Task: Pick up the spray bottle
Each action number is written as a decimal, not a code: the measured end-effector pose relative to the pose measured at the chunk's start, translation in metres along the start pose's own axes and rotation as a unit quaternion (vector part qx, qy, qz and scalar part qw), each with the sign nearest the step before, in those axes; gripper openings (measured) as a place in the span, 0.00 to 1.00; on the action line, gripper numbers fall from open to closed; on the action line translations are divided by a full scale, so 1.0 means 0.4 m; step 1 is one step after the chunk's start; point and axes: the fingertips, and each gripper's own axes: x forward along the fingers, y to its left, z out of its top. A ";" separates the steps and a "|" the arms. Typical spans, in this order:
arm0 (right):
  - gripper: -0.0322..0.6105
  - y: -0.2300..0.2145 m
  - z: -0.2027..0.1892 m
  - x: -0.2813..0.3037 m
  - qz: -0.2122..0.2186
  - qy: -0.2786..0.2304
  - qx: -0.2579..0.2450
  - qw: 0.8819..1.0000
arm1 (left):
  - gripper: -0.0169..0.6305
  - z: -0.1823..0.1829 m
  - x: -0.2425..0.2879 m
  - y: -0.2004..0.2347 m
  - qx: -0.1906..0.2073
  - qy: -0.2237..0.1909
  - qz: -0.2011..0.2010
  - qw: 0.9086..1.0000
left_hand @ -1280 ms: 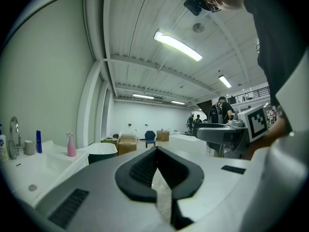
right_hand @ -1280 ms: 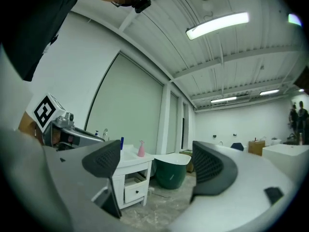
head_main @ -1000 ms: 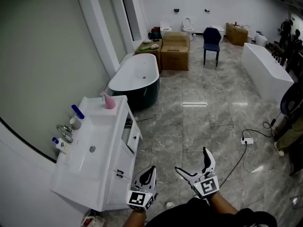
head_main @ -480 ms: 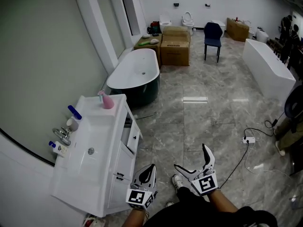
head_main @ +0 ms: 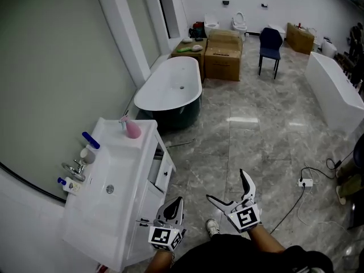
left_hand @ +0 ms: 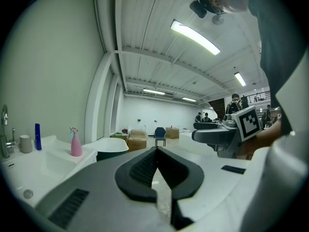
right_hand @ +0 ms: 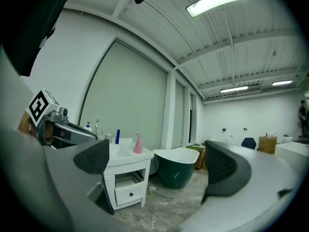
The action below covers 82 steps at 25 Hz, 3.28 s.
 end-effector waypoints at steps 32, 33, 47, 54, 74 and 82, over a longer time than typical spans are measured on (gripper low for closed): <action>0.97 -0.078 -0.065 0.669 0.124 0.004 -0.014 0.992 | 0.01 0.031 0.313 0.506 -0.056 -0.005 0.118 0.991; 0.97 -0.072 -0.059 0.700 0.127 0.004 -0.012 0.992 | 0.01 0.039 0.320 0.530 -0.055 -0.007 0.119 0.991; 0.97 0.079 -0.010 1.077 0.186 -0.002 -0.018 0.982 | 0.01 0.093 0.329 0.884 -0.058 -0.016 0.160 0.985; 0.97 0.151 -0.044 1.179 0.218 0.009 -0.029 0.976 | 0.01 0.077 0.314 0.985 -0.058 -0.018 0.178 0.982; 0.96 0.319 -0.162 1.479 0.355 0.094 -0.006 0.930 | 0.01 0.065 0.267 1.205 -0.093 -0.013 0.326 0.941; 0.86 0.380 -0.232 1.545 0.390 0.110 -0.026 0.914 | 0.01 0.039 0.224 1.249 -0.114 -0.012 0.378 0.919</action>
